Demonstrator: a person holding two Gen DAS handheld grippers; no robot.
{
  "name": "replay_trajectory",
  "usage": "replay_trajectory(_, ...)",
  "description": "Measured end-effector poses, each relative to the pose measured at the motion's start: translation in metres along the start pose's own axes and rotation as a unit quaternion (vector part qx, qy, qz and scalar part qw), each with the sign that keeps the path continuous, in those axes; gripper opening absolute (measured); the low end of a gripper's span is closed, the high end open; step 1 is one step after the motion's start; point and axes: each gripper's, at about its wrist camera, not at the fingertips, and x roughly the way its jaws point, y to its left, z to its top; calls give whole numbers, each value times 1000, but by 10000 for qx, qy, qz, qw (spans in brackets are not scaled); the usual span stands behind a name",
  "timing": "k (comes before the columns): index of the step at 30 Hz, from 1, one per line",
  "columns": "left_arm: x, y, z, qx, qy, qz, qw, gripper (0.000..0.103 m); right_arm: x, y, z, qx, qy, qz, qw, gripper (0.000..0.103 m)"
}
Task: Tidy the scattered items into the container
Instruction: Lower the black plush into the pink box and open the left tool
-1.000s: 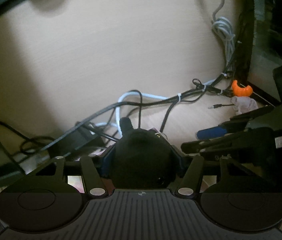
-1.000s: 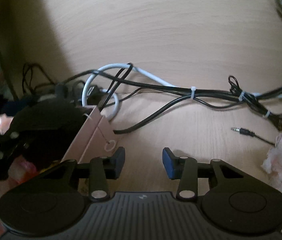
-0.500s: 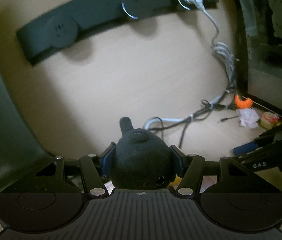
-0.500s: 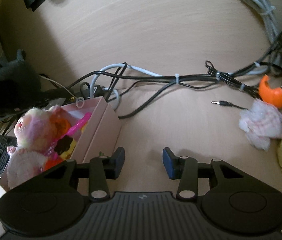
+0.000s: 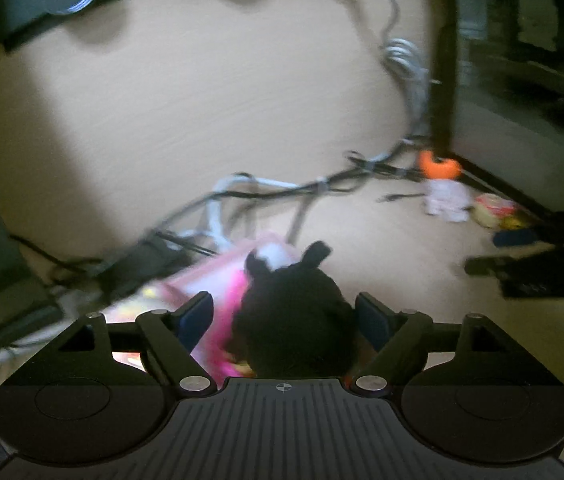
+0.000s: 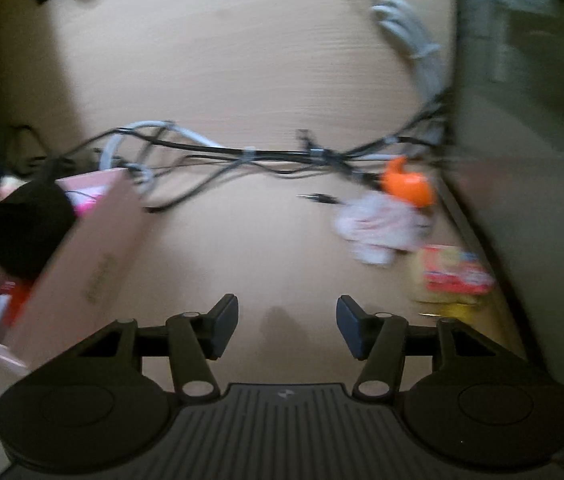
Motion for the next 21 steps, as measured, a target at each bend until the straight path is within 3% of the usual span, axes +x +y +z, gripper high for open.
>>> replay_trajectory(3, 12, -12, -1, 134, 74, -288, 9995, 86, -1, -12, 4, 37, -108, -243, 9996, 55)
replay_trajectory(5, 26, -13, -2, 120, 147, -173, 9997, 87, 2, -14, 11, -64, -235, -360, 9991, 55)
replay_trajectory(8, 41, 1, -1, -344, 381, -166, 9985, 83, 15, -14, 25, -204, -356, -568, 9975, 66)
replay_trajectory(10, 32, 6, 0, -576, 295, -169, 9978, 83, 30, -14, 33, -240, -383, -681, 9967, 66)
replay_trajectory(13, 5, -6, -3, -464, 28, -24, 9989, 94, 55, -11, 43, -328, -348, -824, 9955, 66)
replay_trajectory(15, -14, -15, -7, -392, -139, 54, 9991, 94, 71, -10, 46, -364, -262, -926, 9947, 66)
replay_trajectory(17, -28, -28, -12, -391, -192, -121, 9990, 94, 82, -12, 47, -329, -152, -969, 9946, 66)
replay_trajectory(19, -38, -39, -17, -397, -194, -326, 9985, 94, 87, -16, 45, -220, -54, -935, 9954, 62)
replay_trajectory(21, -42, -52, -23, -351, -180, -529, 9978, 94, 81, -15, 42, -195, -8, -822, 9964, 36)
